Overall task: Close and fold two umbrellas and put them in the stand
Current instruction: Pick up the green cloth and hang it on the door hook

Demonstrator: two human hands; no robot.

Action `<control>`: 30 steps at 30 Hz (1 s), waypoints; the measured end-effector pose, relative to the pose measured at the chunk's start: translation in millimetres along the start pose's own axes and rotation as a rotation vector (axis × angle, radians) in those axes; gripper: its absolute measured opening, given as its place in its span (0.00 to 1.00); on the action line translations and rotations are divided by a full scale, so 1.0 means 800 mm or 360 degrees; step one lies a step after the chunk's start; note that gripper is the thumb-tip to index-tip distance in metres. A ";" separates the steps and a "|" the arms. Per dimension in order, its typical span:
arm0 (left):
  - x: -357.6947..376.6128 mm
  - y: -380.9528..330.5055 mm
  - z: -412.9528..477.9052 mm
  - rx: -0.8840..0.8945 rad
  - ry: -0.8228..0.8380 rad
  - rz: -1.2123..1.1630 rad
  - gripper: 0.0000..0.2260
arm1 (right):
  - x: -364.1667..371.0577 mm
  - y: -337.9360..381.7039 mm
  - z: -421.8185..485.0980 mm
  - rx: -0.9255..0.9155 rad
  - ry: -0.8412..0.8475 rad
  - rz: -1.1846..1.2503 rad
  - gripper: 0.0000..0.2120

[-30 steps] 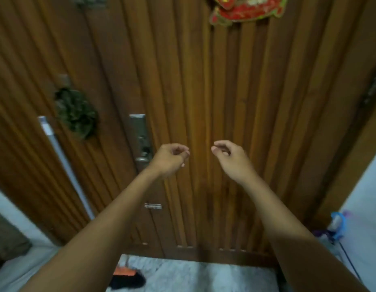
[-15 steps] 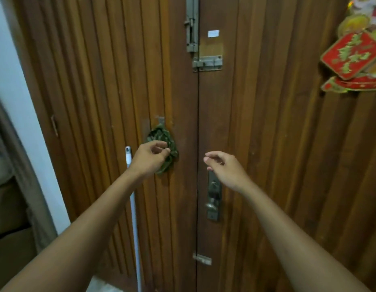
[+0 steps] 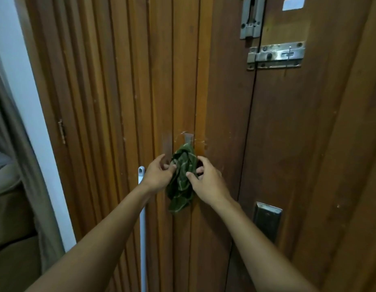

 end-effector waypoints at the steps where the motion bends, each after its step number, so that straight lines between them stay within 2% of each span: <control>1: 0.000 0.000 0.005 0.0033 0.0035 0.0017 0.19 | 0.005 0.002 0.004 0.0042 -0.0030 0.0041 0.26; 3: -0.005 -0.001 0.012 0.0121 0.0075 0.0037 0.09 | 0.010 0.011 0.010 0.0069 -0.0067 0.0095 0.16; 6: -0.022 -0.016 0.015 0.0199 0.0062 -0.0015 0.08 | 0.003 0.033 0.011 -0.0040 -0.0179 0.0172 0.07; 10: -0.051 -0.048 0.006 0.0289 0.0097 -0.0181 0.07 | -0.019 0.065 -0.001 -0.0175 -0.0414 0.0320 0.09; 14: -0.079 -0.064 -0.024 0.0325 0.0255 -0.0318 0.05 | -0.039 0.082 -0.035 -0.0238 -0.0425 0.0428 0.09; 17: -0.091 -0.062 -0.061 0.0310 0.0470 -0.0312 0.05 | -0.052 0.081 -0.078 -0.0162 -0.0401 0.0454 0.09; 22: -0.082 -0.050 -0.127 0.0190 0.0686 -0.0449 0.02 | -0.094 0.060 -0.156 -0.0031 -0.0414 0.0342 0.10; 27: -0.049 -0.038 -0.210 0.0089 0.0986 -0.0469 0.08 | -0.156 0.022 -0.243 0.0053 -0.0452 0.0292 0.09; 30: -0.023 -0.032 -0.274 0.0098 0.1162 -0.0448 0.08 | -0.198 -0.005 -0.304 0.0150 -0.0533 0.0265 0.08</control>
Point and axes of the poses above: each hand's wrist, its own z-axis towards the middle knuckle, its own x-axis out of the palm, y = z × x, the point moved 1 cm from there along z, towards the middle knuckle, and after that the axes turned 12 degrees about -y, right-handed, at the moved point
